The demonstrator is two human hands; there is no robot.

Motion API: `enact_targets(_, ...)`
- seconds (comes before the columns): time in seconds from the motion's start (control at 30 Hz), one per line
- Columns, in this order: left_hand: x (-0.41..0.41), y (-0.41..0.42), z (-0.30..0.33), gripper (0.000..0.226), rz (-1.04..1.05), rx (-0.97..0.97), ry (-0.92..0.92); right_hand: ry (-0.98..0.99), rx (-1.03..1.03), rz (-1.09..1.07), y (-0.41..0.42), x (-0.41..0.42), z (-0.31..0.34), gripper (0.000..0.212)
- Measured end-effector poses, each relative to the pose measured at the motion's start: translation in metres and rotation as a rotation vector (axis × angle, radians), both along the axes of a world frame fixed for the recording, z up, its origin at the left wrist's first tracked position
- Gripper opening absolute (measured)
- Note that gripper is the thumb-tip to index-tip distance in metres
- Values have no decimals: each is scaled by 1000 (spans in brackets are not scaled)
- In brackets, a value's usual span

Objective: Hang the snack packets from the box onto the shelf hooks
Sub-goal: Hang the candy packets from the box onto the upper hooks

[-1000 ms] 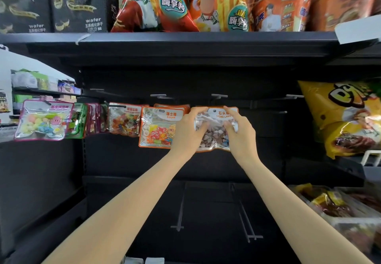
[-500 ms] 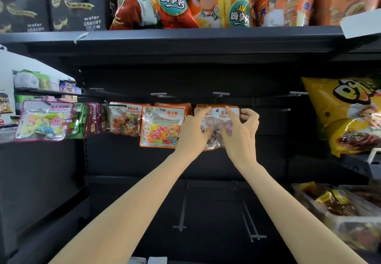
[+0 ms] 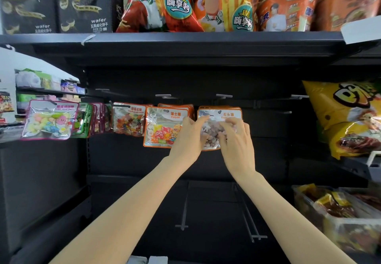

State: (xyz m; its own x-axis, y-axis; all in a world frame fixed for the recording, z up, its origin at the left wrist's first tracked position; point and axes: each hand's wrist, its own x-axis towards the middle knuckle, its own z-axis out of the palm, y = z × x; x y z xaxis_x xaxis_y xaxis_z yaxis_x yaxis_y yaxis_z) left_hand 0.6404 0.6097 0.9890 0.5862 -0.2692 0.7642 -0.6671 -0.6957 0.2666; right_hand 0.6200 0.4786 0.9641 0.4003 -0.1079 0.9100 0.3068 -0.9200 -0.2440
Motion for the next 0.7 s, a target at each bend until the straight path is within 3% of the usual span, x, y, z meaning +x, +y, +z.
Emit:
enact_targets(0.3, -33, 98, -11, 14, 267, -38, -100, 141, 165, 406, 89, -6, -11, 26)
enact_targets(0.47, -51, 203, -52, 11, 438, -138, 42, 305, 130, 654, 190, -6, -39, 25)
enact_targets(0.7, -84, 401, -168, 8, 732, -275, 366, 648, 6, 896, 384, -10, -127, 22)
